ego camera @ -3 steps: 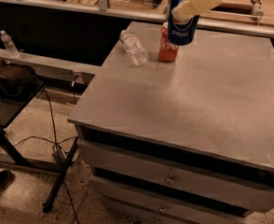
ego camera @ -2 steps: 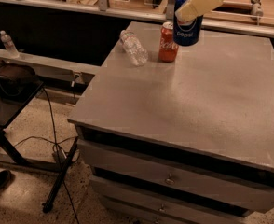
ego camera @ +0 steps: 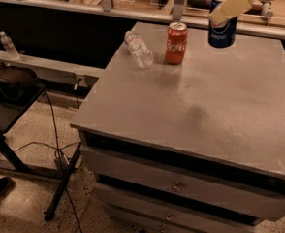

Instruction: Move pepsi can near coke can

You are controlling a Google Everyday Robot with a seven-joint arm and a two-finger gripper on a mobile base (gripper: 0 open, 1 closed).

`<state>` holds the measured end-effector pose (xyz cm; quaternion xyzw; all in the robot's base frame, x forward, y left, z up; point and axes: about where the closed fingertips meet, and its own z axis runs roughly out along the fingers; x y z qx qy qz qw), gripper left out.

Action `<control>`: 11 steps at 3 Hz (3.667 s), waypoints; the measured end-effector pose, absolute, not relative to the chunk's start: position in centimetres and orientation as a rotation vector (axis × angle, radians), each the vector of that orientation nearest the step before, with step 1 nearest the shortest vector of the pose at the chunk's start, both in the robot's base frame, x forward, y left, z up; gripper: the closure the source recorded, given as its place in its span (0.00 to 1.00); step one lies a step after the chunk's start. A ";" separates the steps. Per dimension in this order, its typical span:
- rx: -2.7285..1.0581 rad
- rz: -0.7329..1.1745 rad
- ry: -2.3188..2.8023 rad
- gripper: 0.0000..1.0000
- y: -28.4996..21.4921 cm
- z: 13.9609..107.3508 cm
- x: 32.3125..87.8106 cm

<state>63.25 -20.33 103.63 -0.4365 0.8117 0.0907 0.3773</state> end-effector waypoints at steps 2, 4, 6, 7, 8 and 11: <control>-0.760 0.311 2.161 1.00 -23.3 97.2 67.6; -0.664 0.415 2.170 0.84 -20.6 93.9 70.4; -0.698 0.431 2.133 0.37 -18.9 92.7 71.1; -0.742 0.437 2.119 0.13 -18.3 92.3 71.0; -0.801 0.459 2.115 0.00 -17.7 92.0 70.7; -0.986 0.427 1.927 0.00 -24.1 97.3 60.5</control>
Offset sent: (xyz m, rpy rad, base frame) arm 0.0659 -0.0343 -0.0946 0.2646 0.0651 -0.3731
